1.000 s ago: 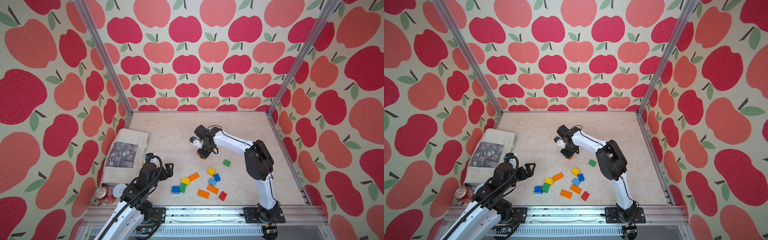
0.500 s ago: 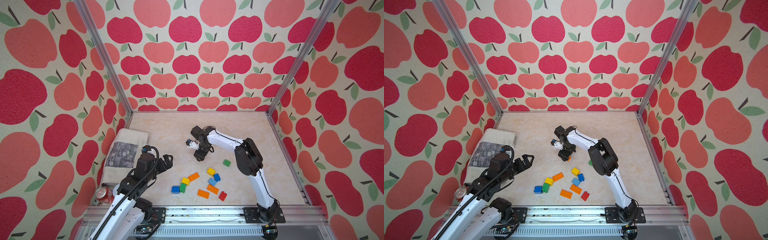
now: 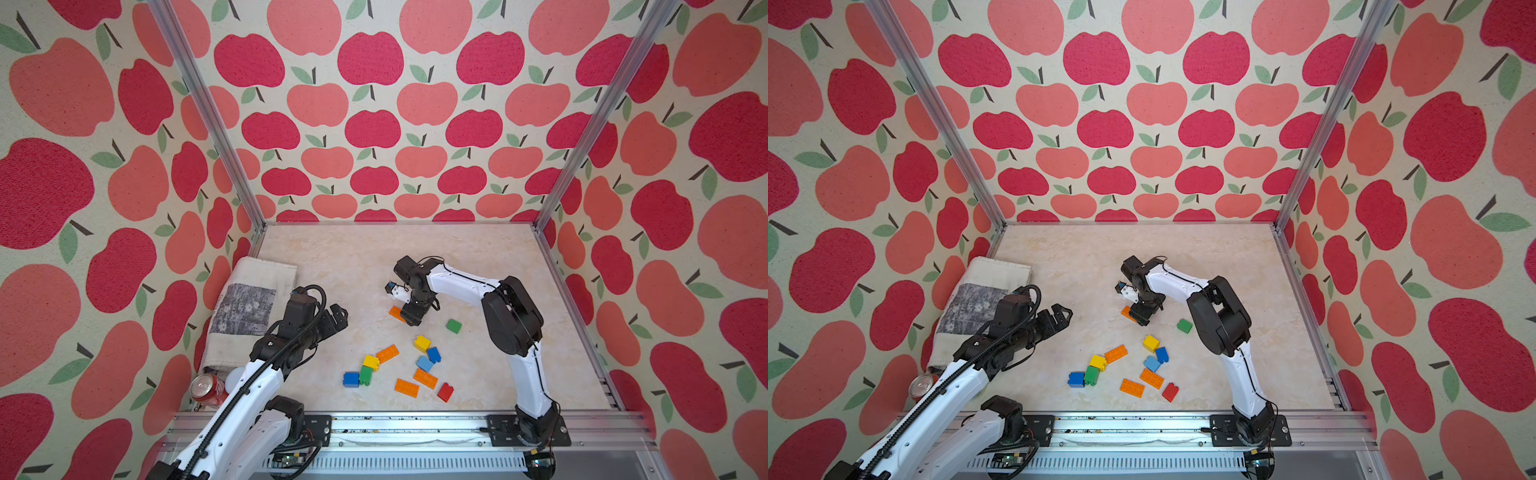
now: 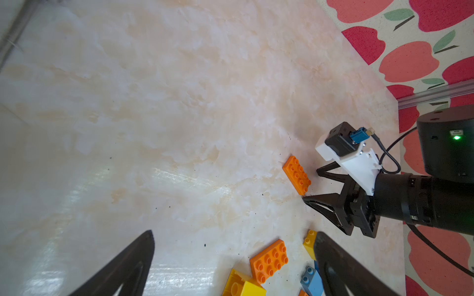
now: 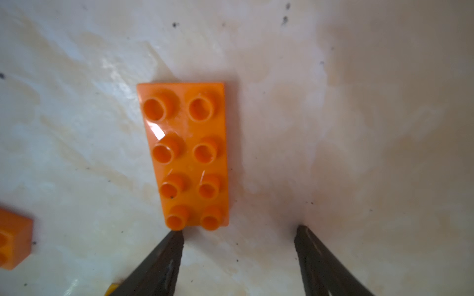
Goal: Assemble the letter p with lego
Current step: Place the lego brick at the center of the board, then adjust the lego brick at the center of the board.
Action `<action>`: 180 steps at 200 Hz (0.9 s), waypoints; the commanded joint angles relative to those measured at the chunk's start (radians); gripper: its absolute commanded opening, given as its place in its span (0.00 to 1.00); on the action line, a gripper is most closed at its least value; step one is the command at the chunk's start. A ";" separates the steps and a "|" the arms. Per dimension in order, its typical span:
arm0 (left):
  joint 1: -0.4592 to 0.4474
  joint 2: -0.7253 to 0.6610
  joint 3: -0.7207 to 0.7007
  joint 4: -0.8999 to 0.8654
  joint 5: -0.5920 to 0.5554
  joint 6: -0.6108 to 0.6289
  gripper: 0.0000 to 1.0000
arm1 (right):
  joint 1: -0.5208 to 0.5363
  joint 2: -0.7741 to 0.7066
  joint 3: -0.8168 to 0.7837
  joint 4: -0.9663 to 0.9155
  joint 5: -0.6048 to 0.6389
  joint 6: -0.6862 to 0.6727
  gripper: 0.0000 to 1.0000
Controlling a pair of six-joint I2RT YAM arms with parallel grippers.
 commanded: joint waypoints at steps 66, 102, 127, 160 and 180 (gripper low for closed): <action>0.011 0.127 0.054 0.079 0.030 0.052 0.99 | 0.015 -0.046 -0.025 -0.003 -0.125 0.036 0.85; 0.024 0.148 0.034 0.114 0.054 0.047 0.99 | 0.014 0.004 0.029 -0.004 -0.049 0.068 0.84; 0.030 0.176 0.036 0.115 0.067 0.059 0.99 | -0.004 0.017 0.053 -0.001 -0.009 0.082 0.80; 0.035 0.238 0.063 0.090 0.079 0.078 0.99 | -0.014 0.021 0.065 0.007 0.010 0.082 0.77; 0.034 0.281 0.066 0.092 0.091 0.075 0.99 | -0.014 0.028 0.077 0.002 0.030 0.081 0.76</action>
